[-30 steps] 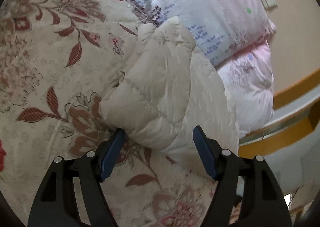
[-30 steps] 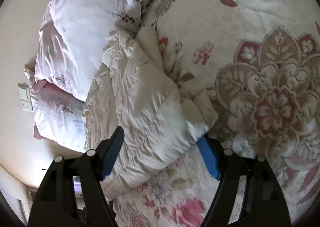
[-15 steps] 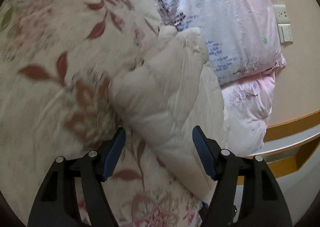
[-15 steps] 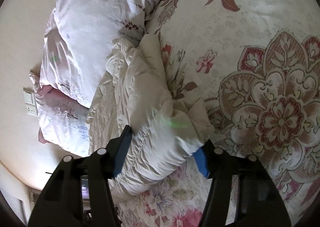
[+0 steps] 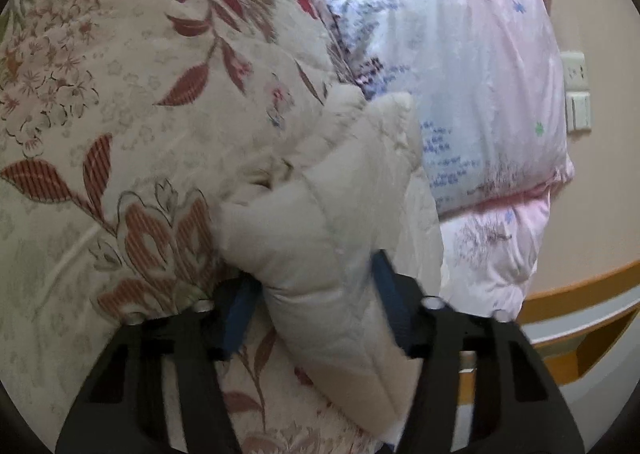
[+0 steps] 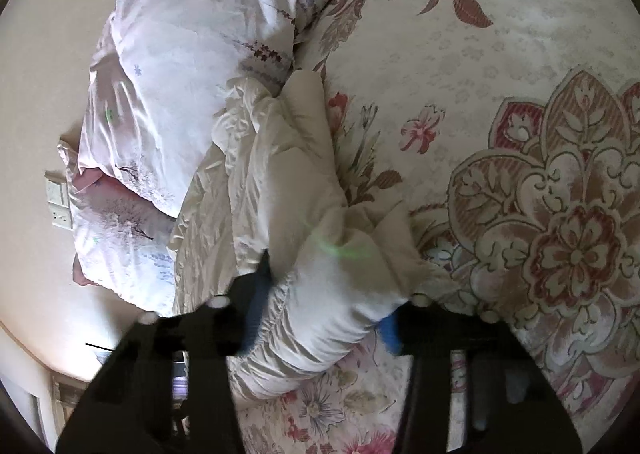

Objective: Fold large clothes

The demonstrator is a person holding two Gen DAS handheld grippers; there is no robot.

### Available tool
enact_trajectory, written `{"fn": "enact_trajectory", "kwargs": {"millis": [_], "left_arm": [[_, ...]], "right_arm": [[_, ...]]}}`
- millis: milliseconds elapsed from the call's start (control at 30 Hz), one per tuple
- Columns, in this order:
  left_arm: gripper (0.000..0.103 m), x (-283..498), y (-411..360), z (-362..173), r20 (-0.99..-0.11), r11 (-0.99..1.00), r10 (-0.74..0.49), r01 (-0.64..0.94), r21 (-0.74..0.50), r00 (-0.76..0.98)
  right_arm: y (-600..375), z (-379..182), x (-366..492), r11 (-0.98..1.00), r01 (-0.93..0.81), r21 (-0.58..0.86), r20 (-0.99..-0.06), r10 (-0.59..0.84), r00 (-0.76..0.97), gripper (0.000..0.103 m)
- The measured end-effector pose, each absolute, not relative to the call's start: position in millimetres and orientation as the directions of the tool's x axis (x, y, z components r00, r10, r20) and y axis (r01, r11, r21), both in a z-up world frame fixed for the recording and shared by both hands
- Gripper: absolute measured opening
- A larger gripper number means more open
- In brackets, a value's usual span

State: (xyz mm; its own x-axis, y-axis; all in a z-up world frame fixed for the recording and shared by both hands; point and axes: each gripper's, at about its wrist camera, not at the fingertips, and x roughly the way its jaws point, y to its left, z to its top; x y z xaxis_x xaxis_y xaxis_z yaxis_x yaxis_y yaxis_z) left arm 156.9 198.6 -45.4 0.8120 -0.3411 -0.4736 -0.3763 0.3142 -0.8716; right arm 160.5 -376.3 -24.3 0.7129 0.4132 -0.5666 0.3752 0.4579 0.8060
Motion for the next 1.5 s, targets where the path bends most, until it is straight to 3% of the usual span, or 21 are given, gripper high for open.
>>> {"fn": "enact_trajectory", "kwargs": {"millis": [33, 133, 233, 533, 700, 767, 800, 833, 900, 1067, 1133, 1233, 1367, 1500], "left_arm": [[0.036, 157.7, 199.7, -47.9, -0.469, 0.309, -0.343, -0.374, -0.874, 0.814], [0.019, 157.9, 201.4, -49.8, -0.450, 0.309, -0.350, -0.353, -0.883, 0.821], [0.014, 152.2, 202.4, -41.1, -0.435, 0.337, -0.341, -0.323, -0.884, 0.834], [0.011, 90.0, 217.4, -20.4, -0.404, 0.390, -0.311, -0.273, -0.880, 0.860], [0.011, 50.6, 227.3, -20.9, -0.408, 0.400, -0.293, -0.277, -0.874, 0.864], [0.011, 38.4, 229.4, -21.4, -0.416, 0.412, -0.279, -0.283, -0.866, 0.866], [0.012, 36.1, 229.0, -21.5, -0.419, 0.418, -0.275, -0.285, -0.863, 0.865], [0.012, 34.8, 228.8, -22.3, -0.421, 0.427, -0.276, -0.282, -0.859, 0.864], [0.015, 35.2, 228.1, -23.6, -0.425, 0.440, -0.273, -0.281, -0.853, 0.863], [0.029, 33.3, 227.4, -28.1, -0.441, 0.460, -0.238, -0.300, -0.836, 0.865], [0.046, 32.8, 224.9, -28.4, -0.448, 0.478, -0.219, -0.305, -0.824, 0.867], [0.057, 30.9, 221.7, -28.6, -0.454, 0.497, -0.195, -0.311, -0.810, 0.870], [0.060, 30.0, 219.4, -29.3, -0.451, 0.508, -0.178, -0.311, -0.803, 0.875], [0.063, 32.2, 216.3, -29.1, -0.462, 0.534, -0.164, -0.315, -0.785, 0.872]], "right_arm": [[-375.9, -24.1, 160.1, 0.458, 0.368, 0.809, -0.561, 0.417, 0.715, 0.033], [-371.7, -17.2, 158.0, 0.474, 0.334, 0.814, -0.544, 0.425, 0.724, 0.022], [-369.4, -8.9, 153.7, 0.487, 0.304, 0.819, -0.530, 0.439, 0.726, 0.019], [-358.5, 11.7, 116.9, 0.545, 0.175, 0.820, -0.502, 0.539, 0.676, 0.018], [-344.4, 13.8, 78.0, 0.635, 0.126, 0.762, -0.563, 0.554, 0.613, 0.019], [-336.6, 17.5, 65.5, 0.695, 0.118, 0.709, -0.614, 0.526, 0.588, 0.023], [-333.4, 20.7, 60.4, 0.728, 0.121, 0.675, -0.643, 0.499, 0.581, 0.030], [-331.5, 25.1, 55.9, 0.765, 0.138, 0.629, -0.678, 0.454, 0.579, 0.034], [-332.2, 35.6, 50.4, 0.822, 0.180, 0.541, -0.723, 0.345, 0.599, 0.058], [-321.2, 77.5, 41.2, 0.926, 0.262, 0.273, -0.700, 0.005, 0.714, 0.062], [-295.6, 92.4, 47.4, 0.957, 0.178, 0.229, -0.662, 0.019, 0.749, 0.061], [-245.8, 101.5, 64.5, 0.979, -0.001, 0.206, -0.634, 0.134, 0.762, 0.057], [-175.9, 101.1, 88.3, 0.975, -0.168, 0.145, -0.630, 0.222, 0.744, 0.053], [-126.4, 89.3, 109.5, 0.971, -0.227, 0.081, -0.661, 0.223, 0.717, 0.052]]}}
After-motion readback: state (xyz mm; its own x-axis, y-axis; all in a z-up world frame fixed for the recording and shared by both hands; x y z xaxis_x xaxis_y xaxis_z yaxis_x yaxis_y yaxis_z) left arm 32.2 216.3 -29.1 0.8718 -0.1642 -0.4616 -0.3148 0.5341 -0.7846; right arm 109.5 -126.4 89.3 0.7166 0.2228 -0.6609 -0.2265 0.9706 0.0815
